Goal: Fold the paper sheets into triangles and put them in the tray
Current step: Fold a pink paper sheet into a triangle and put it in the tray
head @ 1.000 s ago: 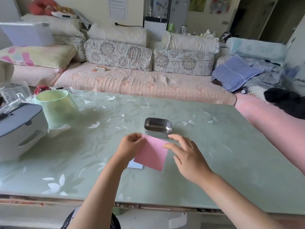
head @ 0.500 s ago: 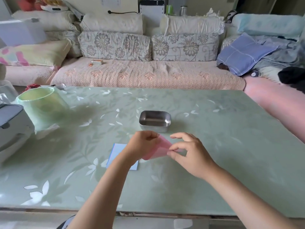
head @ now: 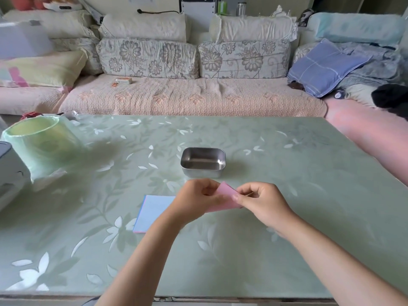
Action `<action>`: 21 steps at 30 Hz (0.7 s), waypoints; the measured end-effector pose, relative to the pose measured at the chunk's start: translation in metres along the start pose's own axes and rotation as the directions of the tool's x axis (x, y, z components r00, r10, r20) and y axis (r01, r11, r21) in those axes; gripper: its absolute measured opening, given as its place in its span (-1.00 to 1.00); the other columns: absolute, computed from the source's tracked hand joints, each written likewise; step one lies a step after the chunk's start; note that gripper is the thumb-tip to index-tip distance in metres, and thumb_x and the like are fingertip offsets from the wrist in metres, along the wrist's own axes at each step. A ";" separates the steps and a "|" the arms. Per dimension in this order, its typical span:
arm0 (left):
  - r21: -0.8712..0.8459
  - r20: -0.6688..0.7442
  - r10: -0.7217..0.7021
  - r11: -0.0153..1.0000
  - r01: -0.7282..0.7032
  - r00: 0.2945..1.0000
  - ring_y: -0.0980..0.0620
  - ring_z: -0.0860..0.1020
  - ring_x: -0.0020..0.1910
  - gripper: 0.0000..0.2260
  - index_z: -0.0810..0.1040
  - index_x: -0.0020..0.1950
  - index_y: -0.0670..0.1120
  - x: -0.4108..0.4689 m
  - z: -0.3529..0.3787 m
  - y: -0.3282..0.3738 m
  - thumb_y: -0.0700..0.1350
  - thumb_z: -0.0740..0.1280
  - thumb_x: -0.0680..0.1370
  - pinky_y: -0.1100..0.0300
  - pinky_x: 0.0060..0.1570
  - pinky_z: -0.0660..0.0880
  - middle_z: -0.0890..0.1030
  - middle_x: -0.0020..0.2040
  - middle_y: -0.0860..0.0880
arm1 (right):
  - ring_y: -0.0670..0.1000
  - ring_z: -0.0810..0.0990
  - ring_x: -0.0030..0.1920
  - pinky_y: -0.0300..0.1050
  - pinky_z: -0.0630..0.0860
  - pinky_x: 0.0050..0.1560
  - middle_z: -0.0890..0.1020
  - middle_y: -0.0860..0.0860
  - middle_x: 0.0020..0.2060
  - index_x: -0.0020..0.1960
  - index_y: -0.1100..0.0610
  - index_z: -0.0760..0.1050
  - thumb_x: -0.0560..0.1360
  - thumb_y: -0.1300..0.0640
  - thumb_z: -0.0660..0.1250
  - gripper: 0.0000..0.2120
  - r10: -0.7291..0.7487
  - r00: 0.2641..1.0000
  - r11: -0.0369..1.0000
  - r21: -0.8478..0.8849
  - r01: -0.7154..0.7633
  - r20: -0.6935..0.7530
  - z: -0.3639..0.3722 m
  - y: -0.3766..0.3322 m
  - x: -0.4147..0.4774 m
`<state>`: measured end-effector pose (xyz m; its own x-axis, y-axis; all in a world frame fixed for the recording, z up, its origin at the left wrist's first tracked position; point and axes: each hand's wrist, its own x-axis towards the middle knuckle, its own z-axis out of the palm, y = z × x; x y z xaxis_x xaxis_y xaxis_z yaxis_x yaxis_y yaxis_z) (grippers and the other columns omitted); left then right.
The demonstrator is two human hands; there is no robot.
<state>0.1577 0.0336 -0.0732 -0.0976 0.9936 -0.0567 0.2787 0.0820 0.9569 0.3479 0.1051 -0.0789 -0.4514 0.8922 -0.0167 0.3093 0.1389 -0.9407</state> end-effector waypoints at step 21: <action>0.105 -0.185 0.160 0.984 -0.142 0.970 0.12 0.46 -0.33 -0.85 0.66 -0.08 -0.01 0.002 0.008 -0.010 -0.07 0.31 0.61 0.21 -0.29 0.40 0.60 -0.32 0.05 | -0.12 0.67 -0.25 -0.33 0.54 -0.22 0.73 -0.04 -0.25 -0.16 0.02 0.71 0.49 0.17 0.49 -0.92 -0.019 0.998 0.998 0.058 0.022 -0.062 0.017 -0.008 0.011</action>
<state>0.1620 0.0353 -0.0855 -0.2265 0.9623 0.1508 0.3888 -0.0527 0.9198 0.3263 0.1069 -0.0775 -0.4039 0.9145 0.0220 0.2499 0.1334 -0.9590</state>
